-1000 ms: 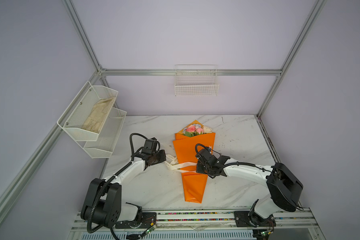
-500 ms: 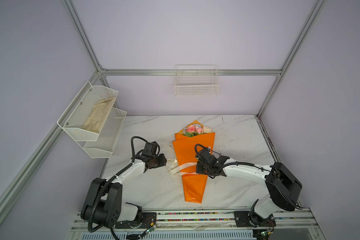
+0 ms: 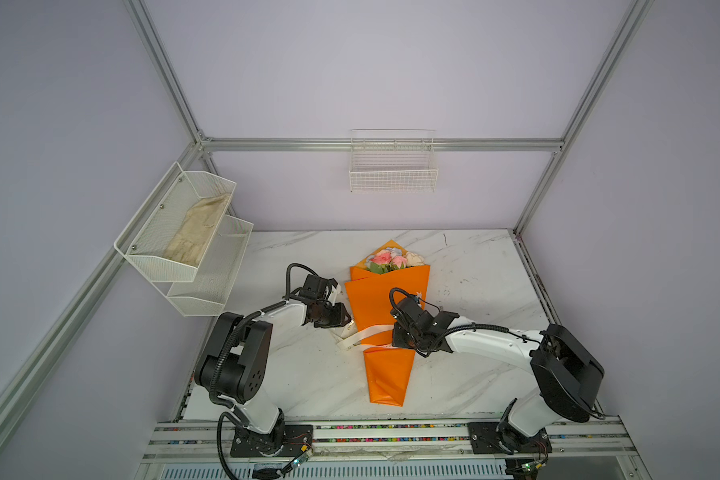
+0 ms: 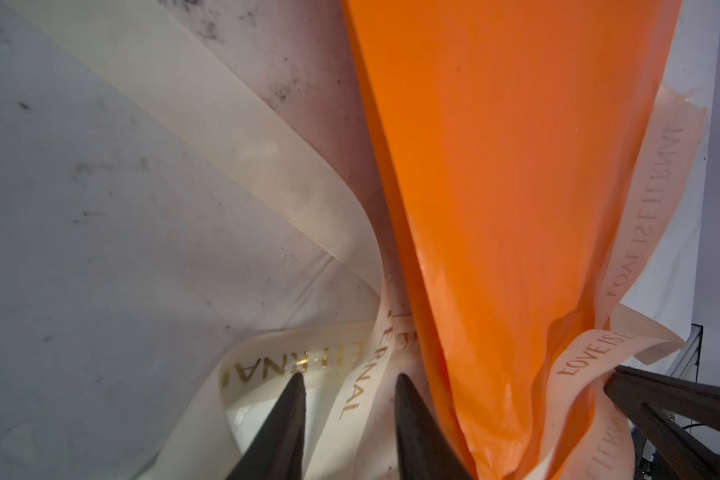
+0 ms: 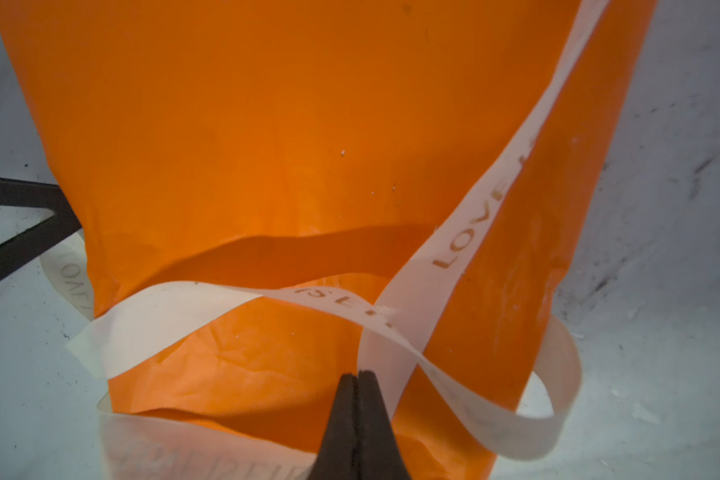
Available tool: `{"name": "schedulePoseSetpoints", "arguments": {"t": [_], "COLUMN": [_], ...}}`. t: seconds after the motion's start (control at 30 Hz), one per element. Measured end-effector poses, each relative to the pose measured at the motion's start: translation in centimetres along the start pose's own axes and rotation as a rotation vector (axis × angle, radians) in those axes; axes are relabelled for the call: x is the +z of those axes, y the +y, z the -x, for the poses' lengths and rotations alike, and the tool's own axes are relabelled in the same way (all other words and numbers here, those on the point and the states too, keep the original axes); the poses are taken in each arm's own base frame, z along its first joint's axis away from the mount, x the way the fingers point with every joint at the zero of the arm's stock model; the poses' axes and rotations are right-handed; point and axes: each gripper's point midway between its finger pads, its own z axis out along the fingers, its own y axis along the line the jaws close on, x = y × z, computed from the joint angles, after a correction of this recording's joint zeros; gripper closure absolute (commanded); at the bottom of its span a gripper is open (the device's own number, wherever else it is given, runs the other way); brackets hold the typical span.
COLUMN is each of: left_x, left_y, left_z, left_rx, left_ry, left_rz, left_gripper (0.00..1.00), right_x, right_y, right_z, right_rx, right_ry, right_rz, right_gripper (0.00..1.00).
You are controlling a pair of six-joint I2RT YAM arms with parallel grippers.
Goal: Tie the bouquet of fake flowers
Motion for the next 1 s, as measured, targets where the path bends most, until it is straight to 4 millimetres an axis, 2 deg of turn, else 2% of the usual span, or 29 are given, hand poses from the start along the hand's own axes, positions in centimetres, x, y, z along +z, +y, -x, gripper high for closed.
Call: {"name": "schedulePoseSetpoints", "arguments": {"t": [0.27, 0.4, 0.5, 0.67, 0.73, 0.83, 1.0], "left_x": [1.6, 2.4, 2.8, 2.9, 2.9, 1.9, -2.4], "left_y": [-0.9, -1.3, -1.4, -1.4, -1.4, -1.8, -4.0], "left_z": [0.9, 1.1, 1.4, 1.3, 1.4, 2.1, 4.8], "left_rx": [0.029, 0.041, 0.054, 0.063, 0.064, 0.067, 0.087], "left_ry": [0.017, 0.025, 0.030, 0.034, 0.030, 0.000, -0.143], "left_rz": [-0.059, -0.074, -0.080, -0.081, -0.077, -0.068, -0.071], "left_gripper": [0.62, 0.65, 0.72, 0.96, 0.99, 1.00, 1.00], "right_x": [0.0, 0.0, 0.2, 0.2, 0.2, 0.0, -2.1], "right_y": [0.0, 0.0, -0.1, -0.1, -0.1, 0.0, 0.6], "right_z": [0.0, 0.0, -0.1, -0.1, -0.1, -0.1, 0.2], "right_rx": [0.000, 0.000, -0.001, 0.003, 0.006, 0.011, 0.056], "right_ry": [0.000, 0.001, 0.003, 0.005, 0.005, 0.004, 0.001], "right_rz": [0.000, -0.001, -0.004, -0.007, -0.006, 0.000, 0.066], "right_gripper": [1.00, 1.00, 1.00, 1.00, 1.00, 1.00, 1.00]}}
